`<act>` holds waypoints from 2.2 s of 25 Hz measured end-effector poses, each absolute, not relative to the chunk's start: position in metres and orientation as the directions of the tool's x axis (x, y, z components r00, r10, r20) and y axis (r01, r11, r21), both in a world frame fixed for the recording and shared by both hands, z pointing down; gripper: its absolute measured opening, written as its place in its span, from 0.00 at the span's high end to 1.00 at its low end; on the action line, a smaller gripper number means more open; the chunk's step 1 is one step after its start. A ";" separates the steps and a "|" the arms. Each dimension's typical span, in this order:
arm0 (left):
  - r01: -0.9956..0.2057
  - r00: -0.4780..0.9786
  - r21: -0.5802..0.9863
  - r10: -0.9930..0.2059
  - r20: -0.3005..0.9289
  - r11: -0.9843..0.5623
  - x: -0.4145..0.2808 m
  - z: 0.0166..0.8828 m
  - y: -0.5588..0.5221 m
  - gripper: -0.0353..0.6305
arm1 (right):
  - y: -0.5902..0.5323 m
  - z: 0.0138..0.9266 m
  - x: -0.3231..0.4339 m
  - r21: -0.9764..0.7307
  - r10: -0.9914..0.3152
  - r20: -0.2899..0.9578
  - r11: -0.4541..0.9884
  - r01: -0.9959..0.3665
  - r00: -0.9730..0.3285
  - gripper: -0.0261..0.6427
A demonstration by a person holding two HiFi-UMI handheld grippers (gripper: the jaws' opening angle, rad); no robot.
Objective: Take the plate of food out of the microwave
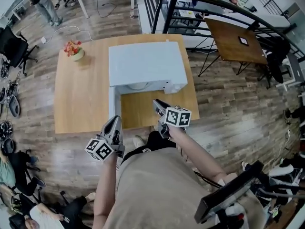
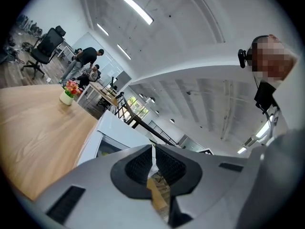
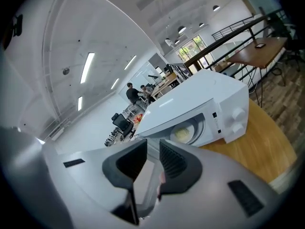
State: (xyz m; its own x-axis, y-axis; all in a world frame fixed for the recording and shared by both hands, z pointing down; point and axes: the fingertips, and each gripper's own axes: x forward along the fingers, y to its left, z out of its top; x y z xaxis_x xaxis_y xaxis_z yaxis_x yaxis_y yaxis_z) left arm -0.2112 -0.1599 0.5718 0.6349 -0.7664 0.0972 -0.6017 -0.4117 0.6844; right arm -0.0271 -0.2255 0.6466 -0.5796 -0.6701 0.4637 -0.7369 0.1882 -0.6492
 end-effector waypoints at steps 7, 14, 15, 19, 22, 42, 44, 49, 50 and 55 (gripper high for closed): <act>-0.634 0.598 0.686 -0.789 0.142 -0.357 -0.205 0.582 -0.174 0.94 | -0.265 0.694 -0.028 -0.649 -0.660 0.523 0.102 -0.754 -0.539 0.86; -0.674 0.551 0.672 -0.814 0.183 -0.306 -0.201 0.583 -0.195 0.94 | -0.311 0.771 -0.028 -0.639 -0.628 0.619 -0.055 -0.767 -0.471 0.70; -0.680 0.547 0.669 -0.815 0.191 -0.299 -0.199 0.584 -0.198 0.94 | -0.315 0.784 -0.028 -0.625 -0.626 0.634 -0.070 -0.777 -0.454 0.70; -0.705 0.539 0.651 -0.809 0.235 -0.281 -0.189 0.589 -0.205 0.94 | -0.332 0.824 -0.034 -0.563 -0.638 0.664 -0.083 -0.822 -0.390 0.66; -0.714 0.536 0.644 -0.806 0.251 -0.274 -0.183 0.593 -0.208 0.94 | -0.343 0.840 -0.040 -0.532 -0.658 0.671 -0.105 -0.841 -0.342 0.58; -0.750 0.542 0.605 -0.773 0.331 -0.267 -0.211 0.611 -0.187 0.94 | -0.372 0.905 -0.053 -0.298 -0.637 0.771 -0.341 -0.892 -0.014 0.54; -0.754 0.541 0.600 -0.771 0.335 -0.268 -0.215 0.612 -0.182 0.94 | -0.371 0.906 -0.050 -0.282 -0.642 0.767 -0.337 -0.898 0.000 0.54; -0.750 0.551 0.600 -0.765 0.333 -0.278 -0.228 0.615 -0.171 0.94 | -0.363 0.905 -0.042 -0.335 -0.670 0.742 -0.350 -0.875 -0.016 0.60; -0.747 0.555 0.602 -0.763 0.332 -0.282 -0.229 0.615 -0.169 0.94 | -0.359 0.905 -0.039 -0.369 -0.676 0.737 -0.371 -0.852 -0.025 0.64; -0.730 0.590 0.607 -0.738 0.327 -0.314 -0.228 0.615 -0.165 0.94 | -0.350 0.904 -0.035 -0.584 -0.727 0.674 -0.414 -0.698 -0.132 0.82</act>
State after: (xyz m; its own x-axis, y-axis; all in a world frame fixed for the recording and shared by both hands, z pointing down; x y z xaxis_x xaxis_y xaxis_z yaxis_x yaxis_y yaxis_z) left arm -0.2277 -0.1653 0.6151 0.5897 -0.7382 0.3275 -0.7301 -0.3141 0.6069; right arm -0.0352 -0.3501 0.9043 -0.1324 -0.7270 0.6737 -0.6978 -0.4144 -0.5842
